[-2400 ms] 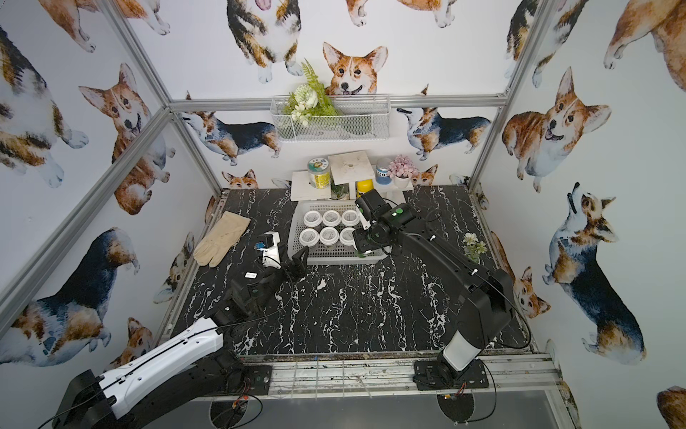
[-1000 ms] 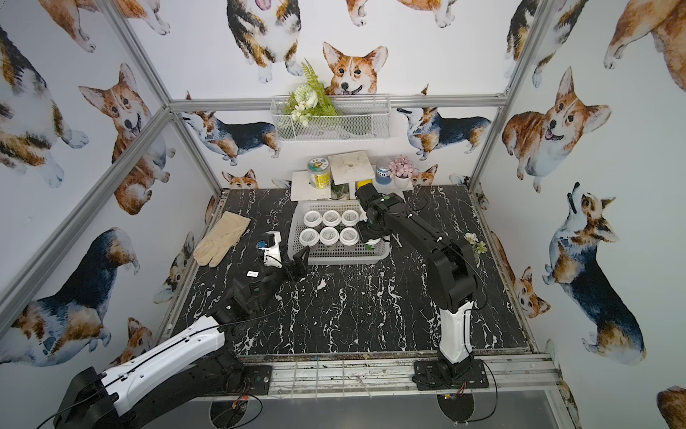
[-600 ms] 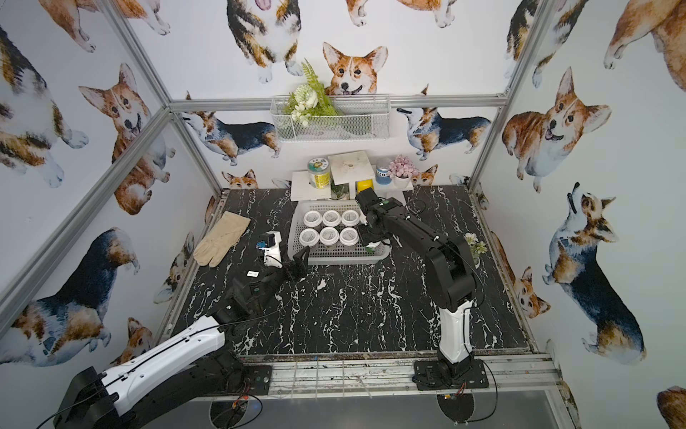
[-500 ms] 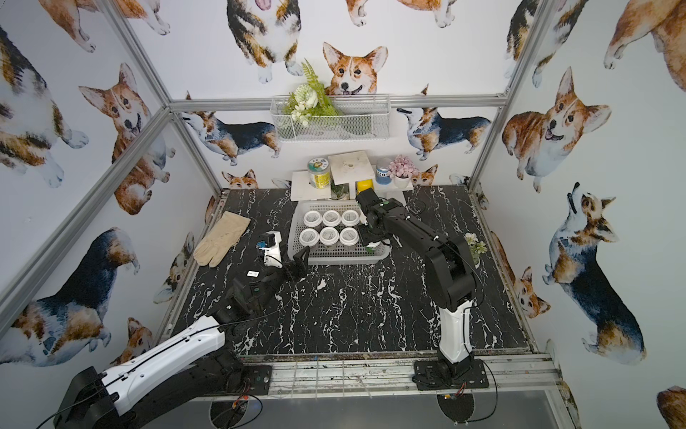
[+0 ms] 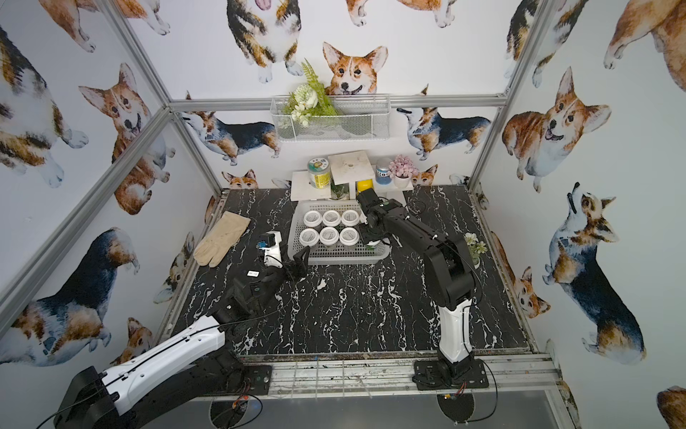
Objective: Put the yogurt in the basket
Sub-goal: Place the yogurt in the basket.
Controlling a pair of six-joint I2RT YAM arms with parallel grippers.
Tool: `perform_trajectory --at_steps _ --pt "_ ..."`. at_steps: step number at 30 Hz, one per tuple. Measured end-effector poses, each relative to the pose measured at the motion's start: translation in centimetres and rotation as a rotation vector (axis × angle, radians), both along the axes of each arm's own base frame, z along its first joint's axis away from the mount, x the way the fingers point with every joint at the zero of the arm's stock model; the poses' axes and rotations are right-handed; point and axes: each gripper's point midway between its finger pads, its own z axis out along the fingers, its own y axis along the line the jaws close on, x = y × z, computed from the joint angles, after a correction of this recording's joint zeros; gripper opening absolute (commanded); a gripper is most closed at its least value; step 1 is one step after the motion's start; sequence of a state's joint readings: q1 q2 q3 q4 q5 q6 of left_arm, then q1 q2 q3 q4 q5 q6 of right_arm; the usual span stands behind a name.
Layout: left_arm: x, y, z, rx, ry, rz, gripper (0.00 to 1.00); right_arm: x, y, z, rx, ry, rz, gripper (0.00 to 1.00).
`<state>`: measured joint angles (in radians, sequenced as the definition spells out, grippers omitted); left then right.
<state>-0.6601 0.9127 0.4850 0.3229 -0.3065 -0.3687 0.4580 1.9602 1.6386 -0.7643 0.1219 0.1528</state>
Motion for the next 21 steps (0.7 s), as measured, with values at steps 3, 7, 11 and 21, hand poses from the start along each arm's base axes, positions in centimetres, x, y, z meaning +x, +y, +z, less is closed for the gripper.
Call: perform_trajectory --at_steps 3,7,11,21 --pt "0.01 0.01 0.0 0.0 0.0 0.0 0.84 0.15 0.06 -0.3 0.002 0.001 0.0 0.59" --pt "0.01 0.01 0.0 0.0 0.0 0.0 0.84 0.5 0.18 -0.45 0.006 -0.008 -0.001 0.59" --pt "0.01 0.01 0.0 0.0 0.0 0.0 0.84 0.67 0.22 -0.53 0.008 -0.015 -0.002 0.59" --pt "0.01 0.01 0.0 0.0 0.0 0.0 0.84 1.01 0.3 -0.55 0.01 -0.029 -0.003 0.68"
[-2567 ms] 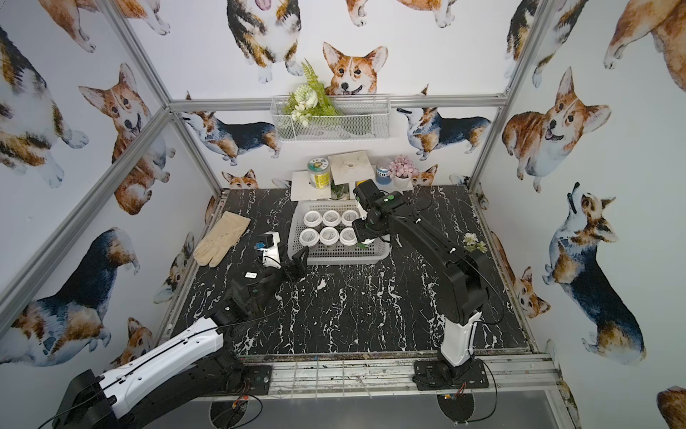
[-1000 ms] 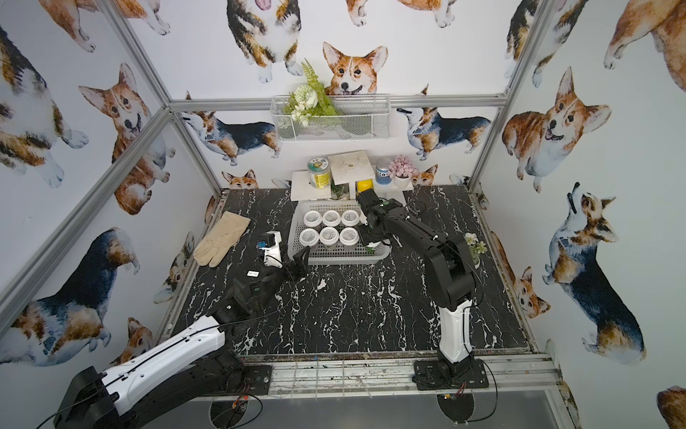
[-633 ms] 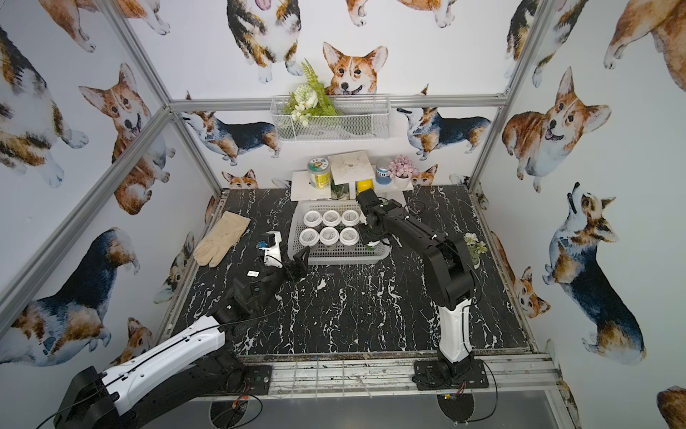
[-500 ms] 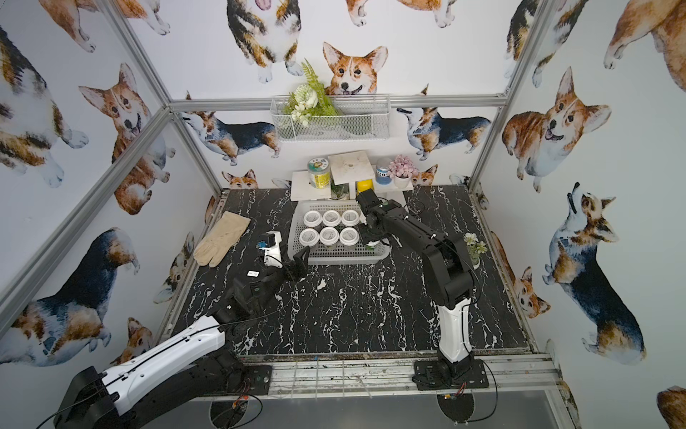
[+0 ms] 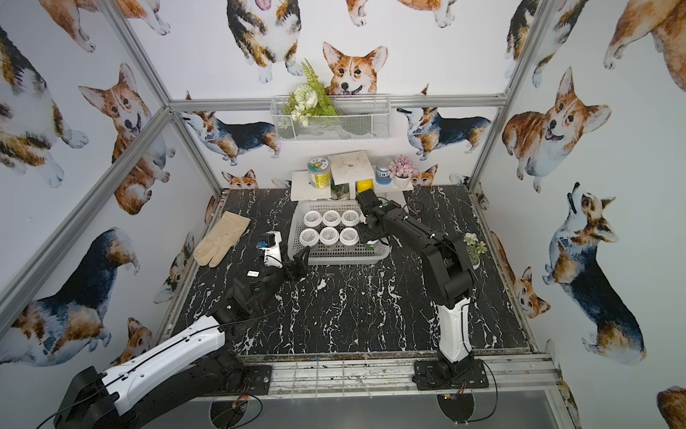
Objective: Put the yogurt in the basket
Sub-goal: Place the yogurt in the basket.
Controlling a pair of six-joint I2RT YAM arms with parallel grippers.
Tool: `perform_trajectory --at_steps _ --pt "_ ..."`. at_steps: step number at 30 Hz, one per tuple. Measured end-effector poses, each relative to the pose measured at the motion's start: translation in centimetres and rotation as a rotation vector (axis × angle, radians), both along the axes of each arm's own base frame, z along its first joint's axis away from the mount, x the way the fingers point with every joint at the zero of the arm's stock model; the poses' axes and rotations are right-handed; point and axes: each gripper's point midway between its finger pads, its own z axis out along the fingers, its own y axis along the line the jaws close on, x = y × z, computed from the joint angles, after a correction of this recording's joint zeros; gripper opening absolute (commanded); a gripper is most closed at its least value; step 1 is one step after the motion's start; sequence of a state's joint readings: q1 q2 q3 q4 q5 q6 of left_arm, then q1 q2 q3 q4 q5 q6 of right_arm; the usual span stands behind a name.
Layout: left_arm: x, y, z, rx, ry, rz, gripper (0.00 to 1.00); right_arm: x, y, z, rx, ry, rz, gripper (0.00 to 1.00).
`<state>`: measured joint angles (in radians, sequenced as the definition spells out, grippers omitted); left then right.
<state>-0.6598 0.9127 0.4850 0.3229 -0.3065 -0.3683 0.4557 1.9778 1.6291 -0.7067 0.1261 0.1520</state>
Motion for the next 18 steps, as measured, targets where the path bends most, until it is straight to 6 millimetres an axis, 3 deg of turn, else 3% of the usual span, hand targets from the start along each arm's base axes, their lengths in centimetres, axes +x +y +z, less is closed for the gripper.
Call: perform_trajectory --at_steps 8,18 --pt "0.0 0.0 0.0 0.001 0.001 0.0 0.84 -0.3 -0.1 0.3 0.008 -0.006 0.002 0.86" --pt "0.0 0.0 0.0 0.001 0.0 0.0 0.84 -1.4 -0.3 5.3 0.099 -0.138 0.007 0.96"
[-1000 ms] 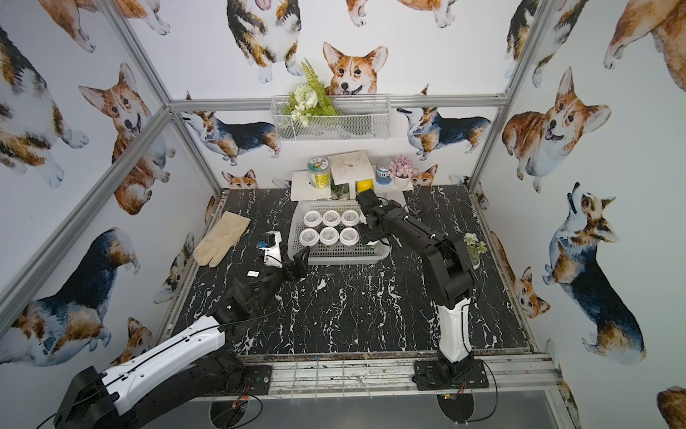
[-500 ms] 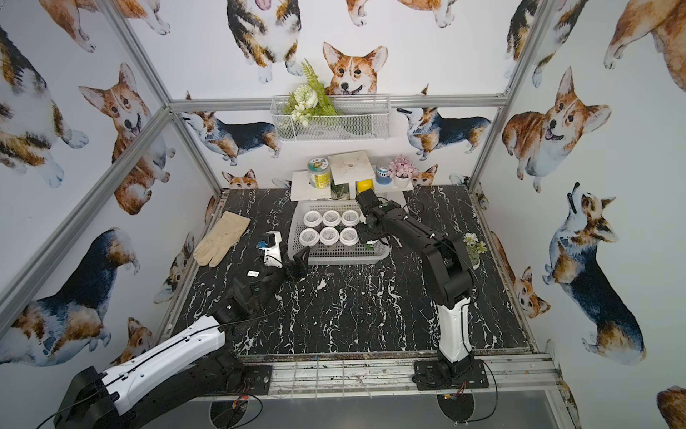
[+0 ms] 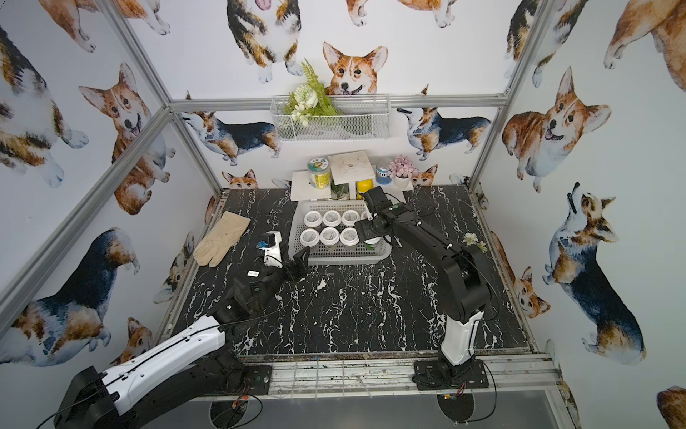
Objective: Put the yogurt in the basket
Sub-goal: Place the yogurt in the basket, then reset both arms
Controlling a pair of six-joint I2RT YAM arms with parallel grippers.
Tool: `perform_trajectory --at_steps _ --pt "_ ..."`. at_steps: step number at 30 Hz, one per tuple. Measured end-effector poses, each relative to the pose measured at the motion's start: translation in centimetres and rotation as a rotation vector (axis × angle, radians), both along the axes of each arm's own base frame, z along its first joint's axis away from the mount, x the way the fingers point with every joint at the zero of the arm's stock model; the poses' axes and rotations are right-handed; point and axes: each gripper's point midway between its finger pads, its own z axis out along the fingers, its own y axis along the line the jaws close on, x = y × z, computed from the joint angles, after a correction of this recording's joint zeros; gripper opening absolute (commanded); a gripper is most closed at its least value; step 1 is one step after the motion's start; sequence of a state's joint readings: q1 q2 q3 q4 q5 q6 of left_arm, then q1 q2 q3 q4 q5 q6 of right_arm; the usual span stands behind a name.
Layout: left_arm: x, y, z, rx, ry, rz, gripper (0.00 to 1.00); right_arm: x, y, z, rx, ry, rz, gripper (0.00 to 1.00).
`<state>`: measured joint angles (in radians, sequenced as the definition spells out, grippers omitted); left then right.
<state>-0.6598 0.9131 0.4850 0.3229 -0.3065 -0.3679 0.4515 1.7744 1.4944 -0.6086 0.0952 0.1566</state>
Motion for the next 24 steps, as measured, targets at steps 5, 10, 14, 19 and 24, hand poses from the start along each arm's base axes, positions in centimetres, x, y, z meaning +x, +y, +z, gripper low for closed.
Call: perform_trajectory --at_steps 5,10,14,19,24 --pt "0.0 0.0 0.1 -0.002 -0.002 0.0 0.83 -1.6 0.1 3.9 0.11 -0.118 0.016 0.99" --pt "-0.3 0.2 0.6 -0.014 -0.017 0.0 0.88 -3.9 -0.6 7.0 0.214 -0.249 0.01 1.0" --pt "-0.5 0.4 0.7 -0.02 -0.023 0.003 1.0 -6.2 -1.7 7.7 0.269 -0.323 -0.004 1.0" --pt "-0.7 0.8 0.9 -0.028 -0.033 0.013 1.0 -7.8 -2.9 8.7 0.311 -0.406 -0.03 1.0" --pt "-0.4 2.0 2.1 0.014 -0.052 0.068 1.0 -8.3 -4.7 8.9 0.276 -0.459 -0.091 0.99"
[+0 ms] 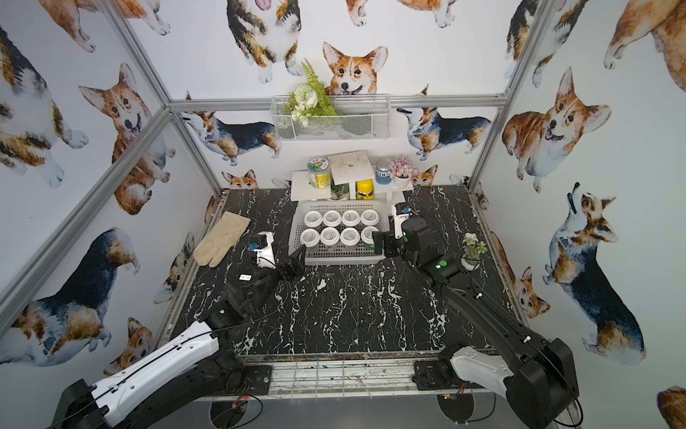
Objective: Put the yogurt in the basket
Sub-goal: Reset both arms
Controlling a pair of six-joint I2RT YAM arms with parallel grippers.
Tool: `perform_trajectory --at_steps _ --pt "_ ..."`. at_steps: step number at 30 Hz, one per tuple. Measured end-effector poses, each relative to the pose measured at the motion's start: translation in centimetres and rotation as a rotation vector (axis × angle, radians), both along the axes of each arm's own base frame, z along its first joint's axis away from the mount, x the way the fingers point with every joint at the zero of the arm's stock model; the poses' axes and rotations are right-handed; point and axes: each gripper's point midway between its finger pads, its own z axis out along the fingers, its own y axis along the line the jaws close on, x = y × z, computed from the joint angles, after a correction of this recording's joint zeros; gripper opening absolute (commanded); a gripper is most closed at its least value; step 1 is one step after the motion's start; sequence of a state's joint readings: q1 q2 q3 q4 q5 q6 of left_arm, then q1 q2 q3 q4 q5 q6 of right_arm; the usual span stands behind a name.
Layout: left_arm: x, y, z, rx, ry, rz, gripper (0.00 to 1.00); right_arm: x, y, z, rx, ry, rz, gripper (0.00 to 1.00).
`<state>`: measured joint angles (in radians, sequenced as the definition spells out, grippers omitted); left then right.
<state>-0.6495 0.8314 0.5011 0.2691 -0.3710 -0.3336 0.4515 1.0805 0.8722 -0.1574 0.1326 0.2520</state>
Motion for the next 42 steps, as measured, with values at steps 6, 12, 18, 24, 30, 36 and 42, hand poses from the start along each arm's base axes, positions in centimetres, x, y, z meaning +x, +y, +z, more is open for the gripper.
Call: perform_trajectory --at_steps 6,12,18,24,30,36,42 --pt "0.1 4.7 0.5 0.104 -0.044 0.168 1.0 -0.1 -2.5 -0.3 -0.039 -0.027 -0.106 0.99" --pt "-2.0 8.9 -0.4 0.089 -0.133 0.285 0.98 0.1 -4.1 -1.2 -0.081 -0.045 -0.148 0.99" --pt "-1.3 10.5 -1.2 0.201 -0.138 0.35 1.0 -1.4 -5.9 -3.0 -0.128 -0.123 -0.164 0.99" --pt "-0.3 14.7 -2.9 0.284 -0.1 0.493 1.0 -1.9 -9.5 -2.8 -0.116 -0.223 -0.279 0.99" --pt "1.7 18.0 -5.7 0.32 -0.013 0.564 1.0 -2.1 -12.2 -4.7 -0.097 -0.284 -0.326 0.99" --pt "3.7 18.2 -9.0 0.345 0.017 0.563 1.0 -1.4 -14.3 -5.9 -0.079 -0.315 -0.365 0.99" --pt "4.9 18.3 -11.9 0.344 0.038 0.548 1.0 0.4 -15.8 -8.6 -0.088 -0.259 -0.398 0.99"
